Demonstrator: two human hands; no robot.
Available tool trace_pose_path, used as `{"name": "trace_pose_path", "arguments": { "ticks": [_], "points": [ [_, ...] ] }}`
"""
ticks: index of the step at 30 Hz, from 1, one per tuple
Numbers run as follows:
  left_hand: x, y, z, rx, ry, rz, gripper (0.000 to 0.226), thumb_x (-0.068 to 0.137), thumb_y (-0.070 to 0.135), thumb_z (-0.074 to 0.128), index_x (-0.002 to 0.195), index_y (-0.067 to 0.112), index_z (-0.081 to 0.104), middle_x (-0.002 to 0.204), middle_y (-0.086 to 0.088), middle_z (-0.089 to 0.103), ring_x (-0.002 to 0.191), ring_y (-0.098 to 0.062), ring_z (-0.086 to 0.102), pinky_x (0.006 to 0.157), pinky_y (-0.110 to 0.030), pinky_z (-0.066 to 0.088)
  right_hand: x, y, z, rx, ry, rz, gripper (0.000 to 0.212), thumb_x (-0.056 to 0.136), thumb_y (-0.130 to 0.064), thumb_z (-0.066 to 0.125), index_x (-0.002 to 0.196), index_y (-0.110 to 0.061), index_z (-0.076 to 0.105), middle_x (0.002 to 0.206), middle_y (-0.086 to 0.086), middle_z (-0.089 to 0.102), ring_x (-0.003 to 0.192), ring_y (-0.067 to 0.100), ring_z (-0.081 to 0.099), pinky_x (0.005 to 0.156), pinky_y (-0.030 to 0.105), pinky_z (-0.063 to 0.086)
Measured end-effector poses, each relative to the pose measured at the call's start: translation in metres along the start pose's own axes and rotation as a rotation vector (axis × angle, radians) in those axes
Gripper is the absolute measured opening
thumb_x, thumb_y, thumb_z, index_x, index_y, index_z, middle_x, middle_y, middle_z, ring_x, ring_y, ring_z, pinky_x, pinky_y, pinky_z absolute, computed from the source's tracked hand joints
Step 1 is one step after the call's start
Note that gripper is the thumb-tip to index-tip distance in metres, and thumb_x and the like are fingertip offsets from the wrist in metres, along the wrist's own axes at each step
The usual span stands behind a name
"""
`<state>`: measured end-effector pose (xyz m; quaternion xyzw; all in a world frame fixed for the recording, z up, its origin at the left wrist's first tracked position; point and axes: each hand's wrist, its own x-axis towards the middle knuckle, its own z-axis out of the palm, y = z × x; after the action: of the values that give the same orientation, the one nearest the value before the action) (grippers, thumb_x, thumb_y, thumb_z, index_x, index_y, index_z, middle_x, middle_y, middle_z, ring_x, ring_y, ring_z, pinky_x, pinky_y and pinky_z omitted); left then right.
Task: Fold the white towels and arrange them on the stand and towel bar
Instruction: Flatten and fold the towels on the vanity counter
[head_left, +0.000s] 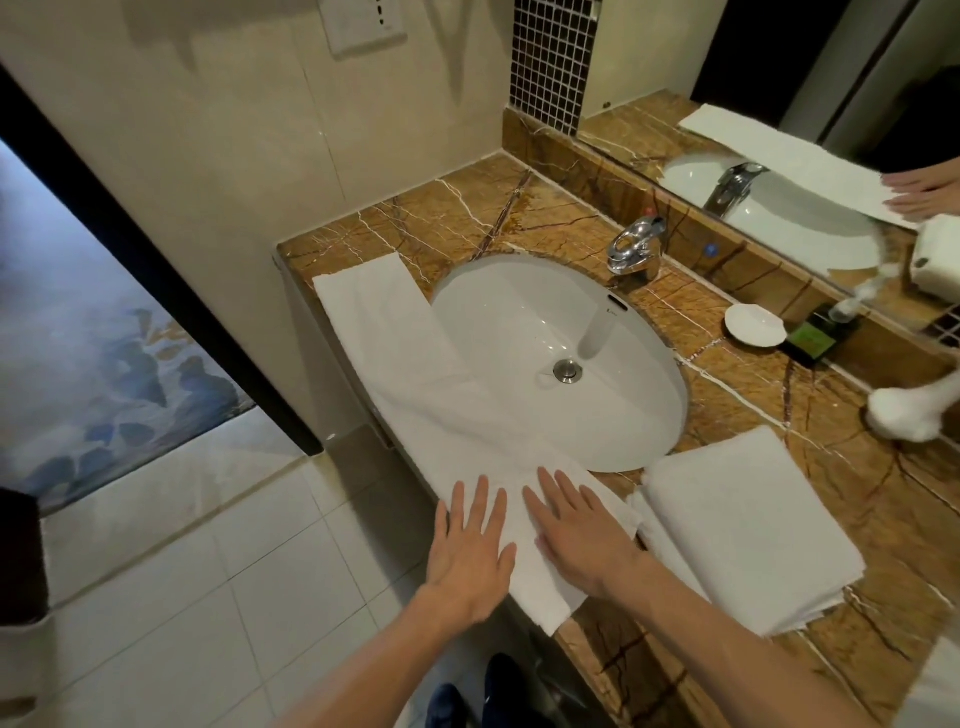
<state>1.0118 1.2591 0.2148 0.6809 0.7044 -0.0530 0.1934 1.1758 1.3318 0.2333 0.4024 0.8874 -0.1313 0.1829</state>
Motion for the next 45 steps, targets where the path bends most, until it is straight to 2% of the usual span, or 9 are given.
{"name": "trace_pose_path", "arguments": {
  "ticks": [4,7,15,23,31,37,45],
  "points": [
    [0.002,-0.003,0.003,0.023,0.009,0.027,0.062,0.096,0.051,0.007,0.141,0.026,-0.027,0.147,-0.002,-0.036,0.138,-0.028,-0.031,0.113,-0.046,-0.020,0.001,-0.004,-0.005,-0.010,0.059,0.002,0.057,0.104,-0.035,0.023,0.154,-0.016,0.002,0.160,0.016,-0.011,0.148,0.033,-0.005,0.119,0.043,0.001],
    [0.010,-0.009,-0.001,0.038,0.030,0.021,0.060,0.094,0.052,0.003,0.138,0.029,-0.029,0.148,-0.003,-0.034,0.136,-0.027,-0.033,0.112,-0.046,-0.022,0.011,-0.011,-0.019,0.039,0.135,-0.021,0.053,0.104,-0.028,0.028,0.153,-0.014,0.012,0.160,0.017,-0.009,0.148,0.034,-0.005,0.118,0.041,-0.001],
    [0.051,-0.051,-0.036,0.063,0.033,-0.153,0.063,0.097,0.052,0.009,0.149,0.024,-0.015,0.154,-0.007,-0.027,0.142,-0.032,-0.024,0.111,-0.049,-0.018,0.052,-0.028,-0.046,0.022,0.075,-0.161,0.056,0.104,-0.030,0.023,0.154,-0.015,0.001,0.161,0.011,-0.011,0.148,0.030,-0.009,0.119,0.044,-0.002],
    [0.072,-0.095,-0.060,-0.034,0.071,-0.201,0.063,0.098,0.050,0.016,0.150,0.024,-0.009,0.158,-0.008,-0.019,0.145,-0.030,-0.015,0.115,-0.047,-0.010,0.109,-0.044,-0.071,0.069,0.073,-0.162,0.059,0.104,-0.031,0.027,0.154,-0.018,-0.002,0.160,0.016,-0.009,0.148,0.034,-0.005,0.119,0.044,0.001],
    [0.123,-0.170,-0.090,-0.025,0.106,-0.200,0.063,0.098,0.048,0.020,0.151,0.025,-0.006,0.160,-0.007,-0.010,0.146,-0.031,-0.006,0.117,-0.048,-0.003,0.195,-0.067,-0.099,0.074,0.080,-0.146,0.058,0.104,-0.031,0.028,0.154,-0.022,0.001,0.160,0.017,-0.007,0.148,0.034,-0.002,0.119,0.044,0.003],
    [0.170,-0.211,-0.117,0.006,0.108,-0.189,0.063,0.098,0.049,0.018,0.151,0.024,-0.006,0.160,-0.007,-0.012,0.146,-0.032,-0.012,0.118,-0.050,-0.002,0.246,-0.074,-0.124,0.083,0.108,-0.079,0.057,0.103,-0.033,0.029,0.154,-0.021,0.006,0.161,0.015,-0.002,0.148,0.036,0.001,0.119,0.046,0.008],
    [0.245,-0.255,-0.138,0.108,0.109,-0.199,0.070,0.093,0.060,0.009,0.148,0.025,-0.019,0.156,-0.010,-0.026,0.142,-0.034,-0.025,0.111,-0.052,-0.017,0.322,-0.064,-0.153,0.042,0.117,-0.096,0.058,0.103,-0.040,0.022,0.153,-0.015,0.009,0.161,0.012,-0.002,0.148,0.034,-0.001,0.118,0.048,0.007]
  ]
}}
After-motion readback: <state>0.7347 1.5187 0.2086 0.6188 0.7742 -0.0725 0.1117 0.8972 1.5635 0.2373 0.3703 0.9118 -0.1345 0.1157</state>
